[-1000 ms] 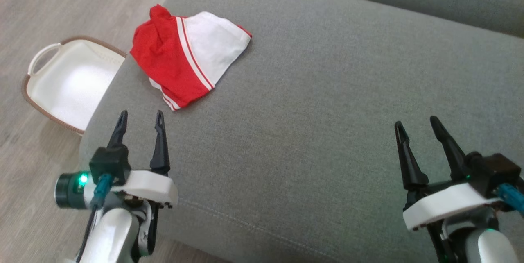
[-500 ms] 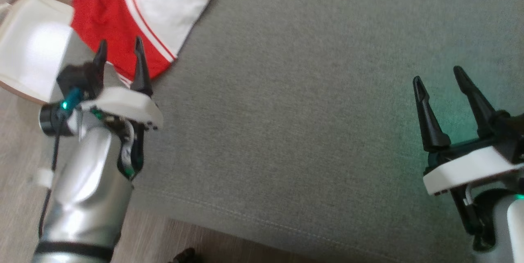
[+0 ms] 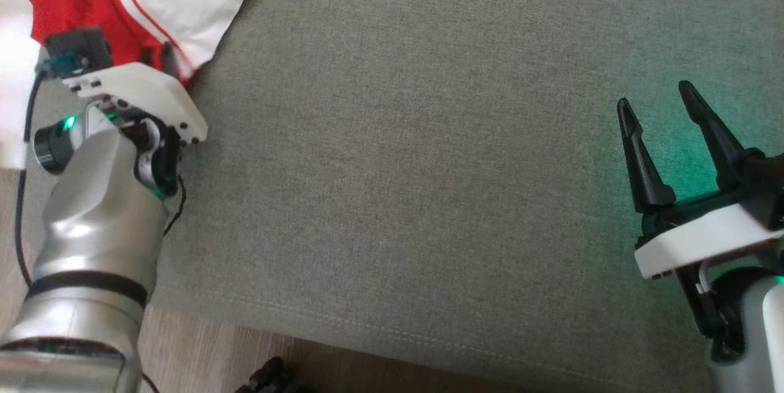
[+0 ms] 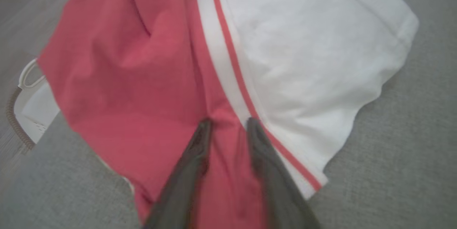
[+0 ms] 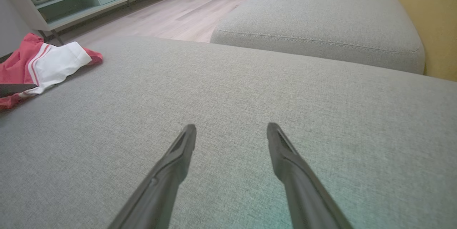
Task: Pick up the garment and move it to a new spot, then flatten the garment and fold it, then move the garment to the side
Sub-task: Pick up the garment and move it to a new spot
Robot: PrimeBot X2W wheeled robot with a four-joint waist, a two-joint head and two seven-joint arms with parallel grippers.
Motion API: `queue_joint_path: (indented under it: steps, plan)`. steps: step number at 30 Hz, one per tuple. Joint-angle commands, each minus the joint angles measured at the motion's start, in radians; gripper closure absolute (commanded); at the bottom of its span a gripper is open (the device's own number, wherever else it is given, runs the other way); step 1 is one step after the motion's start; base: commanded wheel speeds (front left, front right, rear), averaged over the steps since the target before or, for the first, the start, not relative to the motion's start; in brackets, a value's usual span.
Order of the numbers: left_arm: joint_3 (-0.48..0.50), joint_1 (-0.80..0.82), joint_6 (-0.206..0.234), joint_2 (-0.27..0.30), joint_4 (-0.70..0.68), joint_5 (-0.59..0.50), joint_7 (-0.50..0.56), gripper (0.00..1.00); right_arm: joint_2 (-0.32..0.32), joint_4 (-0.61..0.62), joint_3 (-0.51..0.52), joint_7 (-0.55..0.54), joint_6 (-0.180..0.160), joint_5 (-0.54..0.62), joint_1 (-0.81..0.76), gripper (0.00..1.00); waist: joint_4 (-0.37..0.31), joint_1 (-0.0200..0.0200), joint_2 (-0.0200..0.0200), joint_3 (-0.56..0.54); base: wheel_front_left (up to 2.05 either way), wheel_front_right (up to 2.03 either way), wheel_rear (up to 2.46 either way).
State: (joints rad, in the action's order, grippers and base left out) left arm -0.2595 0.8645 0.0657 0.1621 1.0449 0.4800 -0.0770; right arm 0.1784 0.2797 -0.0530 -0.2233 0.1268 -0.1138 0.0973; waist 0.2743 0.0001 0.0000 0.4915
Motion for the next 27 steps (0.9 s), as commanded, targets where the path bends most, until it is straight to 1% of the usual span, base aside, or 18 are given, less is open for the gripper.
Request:
queue_joint_path:
  steps: [1,3,5,8,11,15,19,20,25,27]
  plan:
    - [0.024,0.002,-0.01,0.051,0.035,0.011,0.04,1.0,0.002,0.033,-0.023,0.006,0.004,-0.004,0.016,0.0,0.001,-0.0001,0.0,-0.003,0.0,0.0,0.0]
    - [0.016,0.016,-0.02,0.053,0.064,0.01,0.057,1.0,0.001,0.029,-0.024,0.008,0.004,-0.006,0.018,0.0,0.0,-0.0001,0.0,-0.005,0.0,0.0,0.0]
    - [0.011,0.022,-0.02,0.056,0.071,0.005,0.048,1.0,0.001,0.026,-0.026,0.009,0.004,-0.008,0.019,0.0,0.0,-0.0001,0.0,-0.009,0.0,0.0,0.0]
    - [-0.006,0.035,-0.008,0.07,0.068,-0.021,-0.032,1.0,-0.004,0.017,-0.024,0.017,0.004,-0.011,0.019,0.0,0.0,-0.0001,0.0,-0.028,0.0,0.0,0.0]
    - [-0.004,0.03,0.009,0.071,0.055,-0.028,-0.118,1.0,-0.015,0.002,-0.019,0.03,0.004,-0.014,0.011,0.0,0.0,-0.0001,0.0,-0.065,0.0,0.0,0.0]
    - [0.007,-0.014,0.028,0.087,-0.004,-0.034,-0.172,1.0,-0.038,-0.026,-0.024,0.057,0.004,-0.021,-0.001,0.0,-0.016,-0.0001,0.0,-0.139,0.0,0.0,0.0]
    - [0.021,-0.105,0.061,0.103,-0.147,-0.053,-0.184,1.0,-0.065,-0.056,-0.023,0.084,0.004,-0.029,-0.024,0.0,-0.029,-0.0001,0.0,-0.221,0.0,0.0,0.0]
    - [0.026,-0.17,0.085,0.107,-0.259,-0.071,-0.184,1.0,-0.077,-0.068,-0.017,0.096,0.004,-0.032,-0.04,0.0,-0.032,-0.0001,0.0,-0.258,0.0,0.0,0.0]
    - [0.018,-0.365,0.145,0.108,-0.545,-0.099,-0.182,1.0,-0.103,-0.092,-0.008,0.123,0.004,-0.041,-0.084,0.0,-0.047,-0.0001,0.0,-0.343,0.0,0.0,0.0]
    - [0.001,-0.437,0.167,0.109,-0.659,-0.11,-0.16,1.0,-0.11,-0.097,-0.004,0.131,0.004,-0.044,-0.1,0.0,-0.054,-0.0001,0.0,-0.367,0.0,0.0,0.0]
